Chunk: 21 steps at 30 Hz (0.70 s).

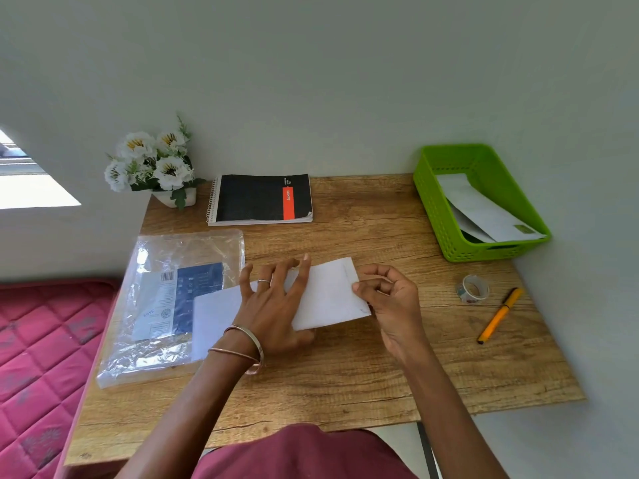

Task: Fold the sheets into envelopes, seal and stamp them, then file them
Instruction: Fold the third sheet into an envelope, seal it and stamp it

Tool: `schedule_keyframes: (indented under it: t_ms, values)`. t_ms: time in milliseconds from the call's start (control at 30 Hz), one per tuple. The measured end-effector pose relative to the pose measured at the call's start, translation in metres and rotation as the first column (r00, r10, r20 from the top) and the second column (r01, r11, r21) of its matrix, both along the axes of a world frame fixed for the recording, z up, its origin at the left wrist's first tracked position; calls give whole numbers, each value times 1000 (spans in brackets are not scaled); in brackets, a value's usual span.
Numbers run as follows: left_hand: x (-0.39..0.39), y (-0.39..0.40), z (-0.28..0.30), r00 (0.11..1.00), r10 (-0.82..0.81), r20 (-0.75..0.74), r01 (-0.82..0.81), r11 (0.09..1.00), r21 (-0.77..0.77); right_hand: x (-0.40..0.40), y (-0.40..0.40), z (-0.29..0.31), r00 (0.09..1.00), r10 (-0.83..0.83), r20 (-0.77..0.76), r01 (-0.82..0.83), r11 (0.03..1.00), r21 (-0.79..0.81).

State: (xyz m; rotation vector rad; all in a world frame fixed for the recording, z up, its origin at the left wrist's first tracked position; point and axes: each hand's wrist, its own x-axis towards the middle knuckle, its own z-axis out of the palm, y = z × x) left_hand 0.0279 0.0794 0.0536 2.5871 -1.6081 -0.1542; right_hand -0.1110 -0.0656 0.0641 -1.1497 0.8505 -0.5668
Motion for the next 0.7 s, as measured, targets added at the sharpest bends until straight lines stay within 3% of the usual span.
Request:
schedule_keyframes:
  t_ms: [100,233,333,467,567,633,700]
  values:
    - [1,1,2,999,15,35,-15,1000,12,-1,-6,-1,1000,-14,10,15,1000,-22]
    - [7,7,2,989,25,147,11,972,-236,-9,-18,4,995,57,86,-59,998,25]
    - [10,7,6,995,56,79,-22,926,-377,-14,-27,7,978,108,179,-113,993,18]
    - [11,-1,27,982,91,-167,-177,757,-629,-16,-31,6,983,73,167,-80,996,37]
    - [14,-8,44,929,220,-296,-368,622,-691,-14,-26,2,992,85,90,-88,996,34]
    - [18,-13,51,827,197,-526,-545,511,-665,-11,-20,0,991,123,52,-125,991,41]
    - [18,-18,58,588,37,-808,-755,383,-532,-7,-14,-1,983,179,28,-181,982,56]
